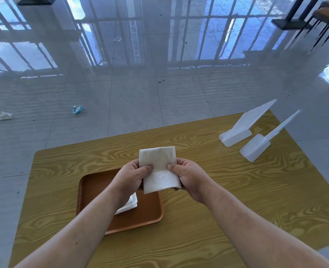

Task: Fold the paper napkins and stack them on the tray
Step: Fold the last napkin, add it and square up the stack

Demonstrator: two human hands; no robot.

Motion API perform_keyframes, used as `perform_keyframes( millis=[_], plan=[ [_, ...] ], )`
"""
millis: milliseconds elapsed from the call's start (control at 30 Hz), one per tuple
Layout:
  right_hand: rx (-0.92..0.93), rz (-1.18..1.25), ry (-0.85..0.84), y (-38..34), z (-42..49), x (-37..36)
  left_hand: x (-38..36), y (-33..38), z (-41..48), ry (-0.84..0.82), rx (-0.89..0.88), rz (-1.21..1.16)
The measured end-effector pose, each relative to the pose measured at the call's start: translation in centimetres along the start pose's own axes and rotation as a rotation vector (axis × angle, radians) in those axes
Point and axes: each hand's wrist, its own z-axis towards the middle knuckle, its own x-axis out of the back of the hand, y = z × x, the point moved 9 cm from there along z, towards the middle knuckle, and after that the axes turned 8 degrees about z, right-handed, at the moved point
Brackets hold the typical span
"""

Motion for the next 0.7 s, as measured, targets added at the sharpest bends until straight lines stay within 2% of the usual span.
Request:
perform_keyframes(
  millis=[133,500,633,700],
  plan=[
    [0.023,0.024,0.031,-0.3,0.3,0.6,-0.1,0.2,0.0,-0.009,0.001,-0.081],
    [0.022,0.052,0.040,-0.7,0.2,0.8,-0.5,0.6,0.0,-0.090,0.008,-0.109],
    [-0.018,0.119,0.075,-0.2,0.5,1.5,-0.4,0.5,0.4,-0.082,0.017,-0.040],
    [-0.010,0.050,0.059,-0.5,0.5,1.3,-0.3,0.7,0.5,-0.056,0.001,0.007]
  ],
)
